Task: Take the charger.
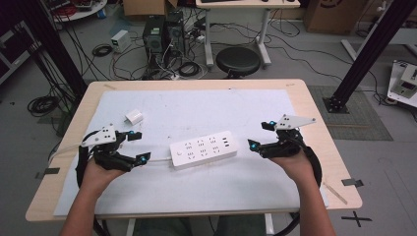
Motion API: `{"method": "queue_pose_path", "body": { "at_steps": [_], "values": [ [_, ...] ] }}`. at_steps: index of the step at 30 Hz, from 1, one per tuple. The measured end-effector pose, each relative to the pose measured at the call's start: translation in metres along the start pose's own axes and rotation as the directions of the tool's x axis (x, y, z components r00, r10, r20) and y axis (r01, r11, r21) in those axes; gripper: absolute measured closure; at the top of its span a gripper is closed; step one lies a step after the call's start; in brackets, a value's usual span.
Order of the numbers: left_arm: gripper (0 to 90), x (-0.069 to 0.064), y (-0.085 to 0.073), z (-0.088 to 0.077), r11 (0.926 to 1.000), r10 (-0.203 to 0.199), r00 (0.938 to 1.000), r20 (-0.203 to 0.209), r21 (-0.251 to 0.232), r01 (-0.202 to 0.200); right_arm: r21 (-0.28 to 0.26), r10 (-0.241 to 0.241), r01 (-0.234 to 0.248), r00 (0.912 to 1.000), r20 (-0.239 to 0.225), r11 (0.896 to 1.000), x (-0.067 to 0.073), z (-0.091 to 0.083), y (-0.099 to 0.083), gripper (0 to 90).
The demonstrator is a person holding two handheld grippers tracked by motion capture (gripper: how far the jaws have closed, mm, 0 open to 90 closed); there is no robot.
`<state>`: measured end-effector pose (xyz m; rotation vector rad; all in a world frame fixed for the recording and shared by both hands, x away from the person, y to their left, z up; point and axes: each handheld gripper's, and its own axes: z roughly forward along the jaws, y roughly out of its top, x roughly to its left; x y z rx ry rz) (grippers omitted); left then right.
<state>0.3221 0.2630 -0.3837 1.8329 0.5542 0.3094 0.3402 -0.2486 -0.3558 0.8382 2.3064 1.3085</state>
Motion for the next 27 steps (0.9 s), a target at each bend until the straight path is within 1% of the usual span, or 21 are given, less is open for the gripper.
{"method": "queue_pose_path", "body": {
  "at_steps": [1, 5, 6, 8, 9, 11, 12, 13, 14, 16, 17, 18, 19, 20, 21, 22, 23, 24, 25, 26, 27],
  "values": [
    [14.9, 0.0, 0.0, 0.0, 1.0, 0.0, 1.0, 0.0, 0.0, 0.0, 0.0, 0.0, 0.0, 1.0, 0.0, 1.0, 0.0, 0.0, 0.0, 18.3],
    [14.8, 0.005, 0.006, -0.004, 0.9999, 0.003, 0.9985, -0.054, 0.016, -0.002, 0.005, -0.006, 0.006, 1.0, 0.006, 1.0, -0.001, -0.003, 0.003, 18.3],
    [14.9, 0.01, 0.01, -0.007, 0.9997, -0.002, 0.9967, -0.081, 0.024, 0.004, 0.005, -0.009, 0.009, 0.9999, 0.005, 1.0, -0.002, -0.003, 0.003, 18.3],
    [14.8, 0.013, 0.012, -0.009, 0.9997, -0.006, 0.9959, -0.091, 0.024, 0.008, 0.006, -0.009, 0.009, 1.0, 0.003, 1.0, -0.002, -0.003, 0.004, 18.3],
    [14.8, 0.019, 0.017, -0.012, 0.9993, -0.004, 0.9931, -0.118, 0.035, 0.008, 0.009, -0.007, 0.007, 1.0, 0.003, 1.0, -0.001, -0.003, 0.005, 18.3],
    [14.8, 0.025, 0.023, -0.014, 0.9989, -0.006, 0.9908, -0.135, 0.046, 0.012, 0.012, -0.017, 0.017, 0.9999, -0.001, 1.0, -0.001, -0.002, 0.006, 18.2],
    [14.8, 0.025, 0.023, -0.014, 0.9989, -0.006, 0.9908, -0.135, 0.046, 0.012, 0.012, -0.017, 0.017, 0.9999, -0.001, 1.0, -0.001, -0.002, 0.006, 18.2],
    [14.8, 0.033, 0.029, -0.016, 0.9984, -0.001, 0.9877, -0.157, 0.056, 0.01, 0.01, -0.025, 0.025, 0.9997, 0.001, 1.0, -0.001, -0.001, 0.006, 18.3],
    [14.8, 0.033, 0.029, -0.016, 0.9984, -0.001, 0.9877, -0.157, 0.056, 0.01, 0.011, -0.02, 0.02, 0.9998, -0.001, 1.0, -0.001, 0.0, 0.006, 18.3],
    [14.8, 0.042, 0.036, -0.018, 0.9983, 0.002, 0.9848, -0.174, 0.058, 0.008, 0.017, -0.014, 0.014, 0.9999, -0.003, 1.0, -0.001, 0.001, 0.006, 18.3],
    [14.8, 0.05, 0.042, -0.018, 0.9977, 0.009, 0.9816, -0.191, 0.068, 0.004, 0.02, -0.013, 0.013, 0.9999, -0.004, 1.0, -0.001, 0.002, 0.006, 18.3],
    [14.8, 0.05, 0.042, -0.018, 0.9977, 0.009, 0.9816, -0.191, 0.068, 0.004, 0.022, -0.014, 0.014, 0.9999, -0.004, 1.0, -0.001, 0.002, 0.006, 18.3],
    [14.8, 0.063, 0.048, -0.018, 0.9972, 0.011, 0.9786, -0.205, 0.075, 0.005, 0.024, -0.014, 0.014, 0.9999, -0.003, 1.0, -0.001, 0.003, 0.005, 18.2],
    [14.8, 0.063, 0.048, -0.018, 0.9972, 0.011, 0.9786, -0.205, 0.075, 0.005, 0.025, -0.013, 0.014, 0.9999, -0.004, 1.0, -0.001, 0.003, 0.005, 18.3],
    [14.8, 0.068, 0.049, -0.017, 0.997, 0.0, 0.9781, -0.208, 0.076, 0.016, 0.025, -0.013, 0.014, 0.9999, -0.004, 1.0, -0.001, 0.003, 0.005, 18.3],
    [14.8, 0.08, 0.051, -0.014, 0.9954, -0.012, 0.9774, -0.211, 0.091, 0.032, 0.025, -0.014, 0.014, 0.9999, -0.004, 1.0, -0.001, 0.004, 0.005, 18.3],
    [14.8, 0.08, 0.051, -0.014, 0.9954, -0.012, 0.9774, -0.211, 0.091, 0.032, 0.03, -0.012, 0.012, 0.9999, -0.004, 0.999, 0.0, 0.005, 0.004, 18.2],
    [14.8, 0.086, 0.051, -0.011, 0.9945, -0.011, 0.9771, -0.212, 0.099, 0.033, 0.032, -0.011, 0.011, 0.9999, -0.004, 0.999, 0.0, 0.005, 0.004, 18.3],
    [14.8, 0.097, 0.049, -0.006, 0.9948, -0.025, 0.9767, -0.213, 0.091, 0.046, 0.034, -0.01, 0.01, 0.9999, -0.003, 0.999, 0.0, 0.006, 0.004, 18.2],
    [14.8, 0.104, 0.047, -0.003, 0.9922, -0.036, 0.9755, -0.217, 0.109, 0.061, 0.036, -0.008, 0.009, 1.0, -0.003, 0.999, 0.0, 0.007, 0.003, 18.2],
    [14.8, 0.104, 0.047, -0.003, 0.9922, -0.036, 0.9755, -0.217, 0.109, 0.061, 0.036, -0.008, 0.009, 1.0, -0.003, 0.999, 0.0, 0.007, 0.003, 18.2]
  ]
}}
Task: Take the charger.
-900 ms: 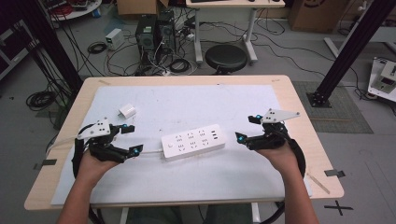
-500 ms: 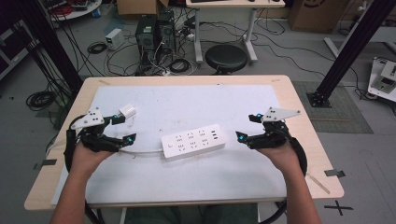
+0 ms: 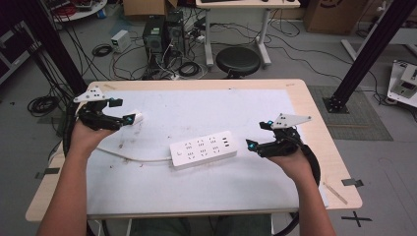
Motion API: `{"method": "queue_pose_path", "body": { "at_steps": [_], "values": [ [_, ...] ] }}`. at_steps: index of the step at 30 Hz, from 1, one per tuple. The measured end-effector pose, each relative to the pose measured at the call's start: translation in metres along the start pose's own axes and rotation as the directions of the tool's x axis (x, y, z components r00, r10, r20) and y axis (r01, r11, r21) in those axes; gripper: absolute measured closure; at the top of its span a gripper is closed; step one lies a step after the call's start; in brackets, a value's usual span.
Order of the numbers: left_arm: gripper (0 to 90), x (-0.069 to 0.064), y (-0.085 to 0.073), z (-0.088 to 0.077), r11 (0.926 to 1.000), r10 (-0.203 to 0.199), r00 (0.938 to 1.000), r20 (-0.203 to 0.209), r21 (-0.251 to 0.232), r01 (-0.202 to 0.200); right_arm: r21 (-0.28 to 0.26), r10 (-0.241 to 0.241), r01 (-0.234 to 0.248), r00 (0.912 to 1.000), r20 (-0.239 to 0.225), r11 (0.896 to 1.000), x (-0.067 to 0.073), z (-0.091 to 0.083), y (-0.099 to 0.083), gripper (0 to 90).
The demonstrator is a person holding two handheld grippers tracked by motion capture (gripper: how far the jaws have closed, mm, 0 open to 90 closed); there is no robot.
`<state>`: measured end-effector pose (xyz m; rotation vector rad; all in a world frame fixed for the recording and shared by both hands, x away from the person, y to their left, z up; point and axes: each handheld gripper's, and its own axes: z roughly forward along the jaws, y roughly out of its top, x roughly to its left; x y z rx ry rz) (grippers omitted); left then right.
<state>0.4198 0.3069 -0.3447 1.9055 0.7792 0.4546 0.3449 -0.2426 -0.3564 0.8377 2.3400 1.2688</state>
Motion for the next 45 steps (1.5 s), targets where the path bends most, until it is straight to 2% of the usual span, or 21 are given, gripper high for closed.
{"method": "queue_pose_path", "body": {
  "at_steps": [2, 4, 5, 6, 8, 9, 11, 12, 15, 16, 23, 34, 35, 36, 41, 42, 45],
  "values": [
    [14.8, 0.016, -0.001, 0.015, 0.9986, 0.012, 0.9999, -0.006, 0.051, -0.011, 0.006, -0.008, 0.008, 1.0, -0.002, 1.0, 0.0, 0.002, 0.0, 18.3],
    [14.8, 0.021, -0.002, 0.02, 0.9986, -0.004, 0.9999, -0.016, 0.052, 0.004, 0.012, -0.002, 0.002, 1.0, 0.0, 1.0, 0.0, 0.003, -0.001, 18.3],
    [14.8, 0.034, -0.008, 0.031, 0.9984, -0.024, 0.9995, -0.021, 0.05, 0.025, 0.012, 0.0, 0.0, 1.0, 0.001, 1.0, 0.0, 0.003, -0.001, 18.3],
    [14.9, 0.034, -0.008, 0.031, 0.9984, -0.024, 0.9995, -0.021, 0.05, 0.025, 0.012, 0.0, 0.0, 1.0, 0.001, 1.0, 0.0, 0.003, -0.001, 18.3],
    [14.9, 0.044, -0.016, 0.041, 0.9941, -0.047, 0.998, -0.042, 0.096, 0.05, 0.009, 0.0, 0.0, 1.0, 0.002, 1.0, 0.0, 0.004, -0.002, 18.2],
    [14.9, 0.053, -0.024, 0.05, 0.9894, -0.067, 0.9965, -0.05, 0.126, 0.073, 0.016, 0.008, -0.008, 0.9999, 0.007, 1.0, 0.001, 0.004, -0.003, 18.3],
    [14.9, 0.056, -0.029, 0.054, 0.9886, -0.077, 0.9953, -0.059, 0.125, 0.084, 0.019, 0.007, -0.007, 1.0, 0.004, 1.0, 0.001, 0.005, -0.004, 18.3],
    [14.9, 0.062, -0.036, 0.061, 0.9858, -0.079, 0.9946, -0.067, 0.143, 0.088, 0.027, 0.005, -0.006, 1.0, 0.007, 1.0, 0.002, 0.006, -0.005, 18.3],
    [14.9, 0.066, -0.042, 0.067, 0.9835, -0.088, 0.9945, -0.056, 0.153, 0.096, 0.033, 0.005, -0.005, 1.0, 0.008, 0.999, 0.001, 0.007, -0.006, 18.3],
    [14.9, 0.069, -0.047, 0.072, 0.9806, -0.088, 0.9947, -0.052, 0.171, 0.096, 0.041, 0.01, -0.01, 0.9999, 0.01, 0.999, 0.001, 0.009, -0.006, 18.2],
    [14.9, 0.073, -0.058, 0.083, 0.9727, -0.083, 0.9949, -0.057, 0.212, 0.093, 0.052, 0.005, -0.006, 0.9999, 0.012, 0.999, 0.001, 0.014, -0.005, 18.3],
    [16.0, 0.076, -0.065, 0.086, 0.9642, -0.102, 0.9917, -0.078, 0.238, 0.118, 0.052, 0.008, -0.008, 0.9999, 0.012, 0.999, 0.001, 0.013, -0.005, 18.2],
    [16.6, 0.076, -0.065, 0.086, 0.9642, -0.102, 0.9917, -0.078, 0.238, 0.118, 0.052, 0.008, -0.008, 0.9999, 0.012, 0.999, 0.001, 0.013, -0.005, 18.2],
    [17.2, 0.076, -0.066, 0.087, 0.9575, -0.103, 0.9912, -0.083, 0.261, 0.122, 0.053, 0.007, -0.008, 0.9999, 0.013, 0.999, 0.002, 0.013, -0.005, 18.3],
    [22.5, 0.074, -0.067, 0.09, 0.9525, -0.093, 0.9916, -0.09, 0.282, 0.115, 0.046, 0.005, -0.006, 0.9999, 0.015, 0.999, 0.002, 0.012, -0.005, 18.3],
    [23.8, 0.074, -0.067, 0.091, 0.9504, -0.08, 0.9929, -0.087, 0.293, 0.103, 0.045, 0.006, -0.007, 0.9999, 0.013, 0.999, 0.002, 0.012, -0.005, 18.3],
    [26.5, 0.073, -0.066, 0.091, 0.9503, -0.075, 0.9919, -0.102, 0.294, 0.102, 0.046, 0.008, -0.008, 0.9999, 0.014, 0.999, 0.002, 0.012, -0.005, 18.3]
  ]
}}
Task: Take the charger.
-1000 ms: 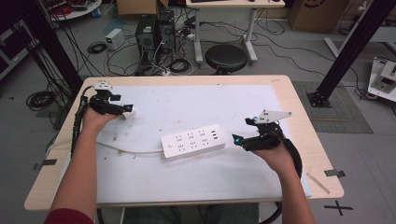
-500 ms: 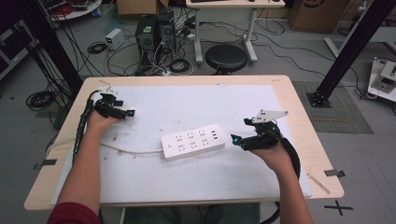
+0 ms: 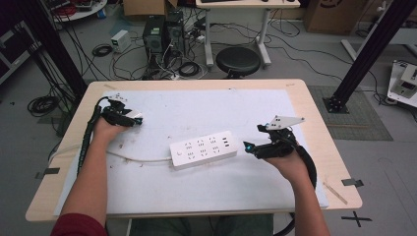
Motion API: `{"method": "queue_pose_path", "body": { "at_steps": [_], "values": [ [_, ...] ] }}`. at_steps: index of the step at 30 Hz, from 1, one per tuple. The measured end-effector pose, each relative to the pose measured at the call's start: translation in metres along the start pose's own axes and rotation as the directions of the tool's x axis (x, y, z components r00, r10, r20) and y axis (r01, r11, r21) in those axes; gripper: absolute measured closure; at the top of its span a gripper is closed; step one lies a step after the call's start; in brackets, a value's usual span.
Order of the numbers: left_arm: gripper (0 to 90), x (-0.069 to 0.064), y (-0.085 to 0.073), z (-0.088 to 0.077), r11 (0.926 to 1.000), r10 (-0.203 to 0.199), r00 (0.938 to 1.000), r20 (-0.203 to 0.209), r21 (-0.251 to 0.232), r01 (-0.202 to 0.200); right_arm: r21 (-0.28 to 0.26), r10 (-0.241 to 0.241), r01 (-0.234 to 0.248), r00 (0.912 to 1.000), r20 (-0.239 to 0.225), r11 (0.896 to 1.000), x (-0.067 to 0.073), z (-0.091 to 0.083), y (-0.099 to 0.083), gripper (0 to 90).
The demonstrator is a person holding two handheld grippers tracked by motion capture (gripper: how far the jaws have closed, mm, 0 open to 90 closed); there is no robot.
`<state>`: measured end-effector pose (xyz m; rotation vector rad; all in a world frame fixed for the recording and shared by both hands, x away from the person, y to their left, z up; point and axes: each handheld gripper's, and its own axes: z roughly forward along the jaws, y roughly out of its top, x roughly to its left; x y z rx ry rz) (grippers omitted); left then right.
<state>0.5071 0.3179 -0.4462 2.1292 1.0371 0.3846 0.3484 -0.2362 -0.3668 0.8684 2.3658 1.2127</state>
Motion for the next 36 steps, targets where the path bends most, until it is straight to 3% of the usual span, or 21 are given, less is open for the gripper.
{"method": "queue_pose_path", "body": {
  "at_steps": [11, 16, 24, 29, 30, 33, 34, 36],
  "values": [
    [42.3, 0.0, 0.0, -0.003, 0.9998, 0.021, 0.9994, -0.028, 0.0, -0.021, 0.004, 0.005, -0.005, 1.0, -0.003, 1.0, 0.0, 0.001, -0.001, 18.2],
    [42.4, -0.003, 0.003, -0.004, 0.9993, 0.033, 0.998, -0.054, 0.016, -0.032, 0.003, 0.004, -0.004, 1.0, -0.004, 1.0, -0.001, 0.002, -0.001, 18.3],
    [42.5, -0.018, 0.014, -0.038, 0.9975, 0.052, 0.9965, -0.066, -0.044, -0.055, -0.008, 0.001, -0.001, 0.9999, -0.011, 1.0, -0.001, 0.0, -0.001, 18.3],
    [42.5, -0.031, 0.02, -0.059, 0.9954, 0.056, 0.9969, -0.057, -0.074, -0.06, -0.013, 0.005, -0.005, 0.9999, -0.017, 1.0, -0.001, -0.002, 0.0, 18.3],
    [42.5, -0.044, 0.023, -0.075, 0.9929, 0.075, 0.9959, -0.05, -0.088, -0.08, -0.02, 0.002, -0.003, 0.9998, -0.021, 1.0, 0.001, -0.005, 0.001, 18.3],
    [42.5, -0.062, 0.024, -0.09, 0.9889, 0.097, 0.9945, -0.04, -0.11, -0.101, -0.031, 0.0, 0.0, 0.9997, -0.025, 1.0, 0.003, -0.009, 0.002, 18.3],
    [42.5, -0.062, 0.024, -0.09, 0.9889, 0.097, 0.9945, -0.04, -0.11, -0.101, -0.031, -0.001, 0.001, 0.9997, -0.026, 1.0, 0.003, -0.01, 0.003, 18.3],
    [42.5, -0.08, 0.023, -0.103, 0.9848, 0.128, 0.9915, -0.022, -0.116, -0.13, -0.03, -0.007, 0.006, 0.9995, -0.03, 1.0, 0.005, -0.013, 0.004, 18.3]
  ]
}}
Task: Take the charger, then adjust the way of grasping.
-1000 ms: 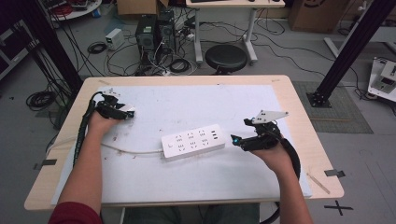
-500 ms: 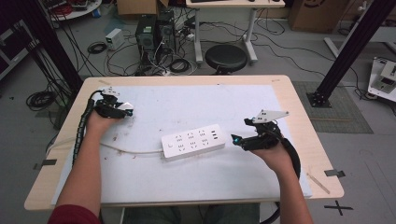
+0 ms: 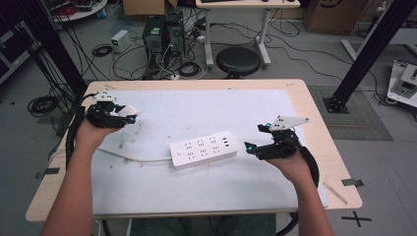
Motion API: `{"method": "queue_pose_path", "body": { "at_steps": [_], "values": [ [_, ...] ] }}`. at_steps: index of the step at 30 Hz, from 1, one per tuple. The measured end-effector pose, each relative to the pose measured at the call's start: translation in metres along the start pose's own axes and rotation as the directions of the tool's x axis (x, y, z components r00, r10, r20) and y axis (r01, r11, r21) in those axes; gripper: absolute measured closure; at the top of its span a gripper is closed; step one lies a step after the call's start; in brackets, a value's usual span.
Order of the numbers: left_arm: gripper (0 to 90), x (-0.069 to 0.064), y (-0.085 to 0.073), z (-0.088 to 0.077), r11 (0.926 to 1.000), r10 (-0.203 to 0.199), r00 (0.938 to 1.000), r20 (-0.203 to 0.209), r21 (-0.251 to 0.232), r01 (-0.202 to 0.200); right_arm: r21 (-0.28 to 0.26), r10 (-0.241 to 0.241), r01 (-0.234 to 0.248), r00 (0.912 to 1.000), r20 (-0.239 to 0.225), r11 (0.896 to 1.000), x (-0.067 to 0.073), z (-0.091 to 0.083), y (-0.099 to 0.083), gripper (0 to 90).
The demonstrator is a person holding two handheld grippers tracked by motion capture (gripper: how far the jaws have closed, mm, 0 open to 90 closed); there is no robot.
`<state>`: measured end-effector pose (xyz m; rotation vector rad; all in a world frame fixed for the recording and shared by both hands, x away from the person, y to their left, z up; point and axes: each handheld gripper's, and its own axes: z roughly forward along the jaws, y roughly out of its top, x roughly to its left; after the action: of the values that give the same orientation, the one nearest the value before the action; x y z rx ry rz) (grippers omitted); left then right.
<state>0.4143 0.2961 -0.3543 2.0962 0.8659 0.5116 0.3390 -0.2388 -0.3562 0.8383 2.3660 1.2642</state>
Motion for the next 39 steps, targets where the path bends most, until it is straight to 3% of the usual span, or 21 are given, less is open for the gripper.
{"method": "queue_pose_path", "body": {
  "at_steps": [2, 3, 9, 22, 23, 24, 25, 26, 28, 30, 31, 34, 35, 36, 37, 38, 39],
  "values": [
    [42.5, -0.006, 0.001, -0.004, 0.9999, 0.012, 0.9999, 0.006, -0.005, -0.012, -0.001, -0.004, 0.004, 1.0, -0.002, 1.0, 0.001, -0.002, 0.001, 18.3],
    [42.5, -0.016, 0.001, -0.011, 0.9995, 0.031, 0.9992, 0.026, -0.008, -0.03, -0.002, -0.007, 0.007, 1.0, -0.004, 1.0, 0.002, -0.004, 0.001, 18.3],
    [42.5, -0.042, -0.005, -0.022, 0.9972, 0.072, 0.993, 0.093, -0.028, -0.07, -0.003, -0.006, 0.006, 1.0, -0.005, 1.0, 0.004, -0.007, -0.001, 18.3],
    [42.5, -0.07, -0.004, -0.016, 0.9913, 0.126, 0.9755, 0.18, -0.061, -0.117, 0.006, -0.022, 0.022, 0.9996, -0.018, 1.0, 0.007, -0.005, 0.0, 18.3],
    [42.5, -0.075, -0.002, -0.014, 0.9892, 0.138, 0.97, 0.2, -0.076, -0.125, 0.005, -0.03, 0.03, 0.9993, -0.02, 1.0, 0.006, -0.005, 0.002, 18.3],
    [42.5, -0.075, -0.002, -0.014, 0.9892, 0.138, 0.97, 0.2, -0.076, -0.125, 0.005, -0.03, 0.03, 0.9993, -0.02, 1.0, 0.006, -0.005, 0.002, 18.3],
    [42.5, -0.08, -0.001, -0.011, 0.9859, 0.159, 0.9633, 0.217, -0.087, -0.143, -0.002, -0.027, 0.027, 0.9993, -0.025, 1.0, 0.007, -0.005, 0.003, 18.3],
    [42.5, -0.08, -0.001, -0.011, 0.9859, 0.159, 0.9633, 0.217, -0.087, -0.143, -0.002, -0.027, 0.027, 0.9993, -0.025, 1.0, 0.007, -0.005, 0.003, 18.3],
    [42.5, -0.088, -0.001, -0.007, 0.9807, 0.189, 0.9527, 0.238, -0.096, -0.171, -0.008, -0.029, 0.029, 0.9988, -0.04, 1.0, 0.009, -0.004, 0.003, 18.3],
    [42.5, -0.091, -0.002, -0.004, 0.9806, 0.189, 0.95, 0.249, -0.1, -0.169, -0.009, -0.035, 0.034, 0.9984, -0.045, 0.999, 0.01, -0.002, 0.003, 18.3],
    [42.5, -0.096, -0.002, -0.001, 0.9772, 0.207, 0.9426, 0.262, -0.102, -0.186, 0.003, -0.023, 0.023, 0.9974, -0.068, 1.0, 0.012, 0.0, 0.003, 18.3],
    [42.5, -0.101, -0.002, 0.003, 0.9729, 0.224, 0.9371, 0.268, -0.117, -0.199, 0.013, -0.001, 0.002, 0.9973, -0.073, 1.0, 0.013, 0.002, 0.004, 18.3],
    [42.5, -0.106, -0.002, 0.006, 0.9695, 0.236, 0.9292, 0.284, -0.132, -0.206, 0.014, 0.008, -0.007, 0.9976, -0.069, 1.0, 0.013, 0.002, 0.004, 18.3],
    [42.5, -0.106, -0.002, 0.006, 0.9695, 0.236, 0.9292, 0.284, -0.132, -0.206, 0.014, 0.008, -0.007, 0.9976, -0.069, 1.0, 0.013, 0.002, 0.004, 18.3],
    [42.5, -0.112, -0.002, 0.009, 0.9632, 0.262, 0.9206, 0.29, -0.139, -0.23, 0.018, 0.046, -0.044, 0.9964, -0.071, 0.999, 0.012, 0.002, 0.004, 18.3],
    [42.5, -0.112, -0.002, 0.009, 0.9632, 0.262, 0.9206, 0.29, -0.139, -0.23, 0.018, 0.046, -0.044, 0.9964, -0.071, 0.999, 0.012, 0.002, 0.004, 18.3],
    [42.5, -0.114, -0.001, 0.011, 0.9621, 0.266, 0.9165, 0.299, -0.142, -0.233, 0.026, 0.069, -0.067, 0.9946, -0.077, 0.997, 0.012, 0.002, 0.005, 18.3]
  ]
}}
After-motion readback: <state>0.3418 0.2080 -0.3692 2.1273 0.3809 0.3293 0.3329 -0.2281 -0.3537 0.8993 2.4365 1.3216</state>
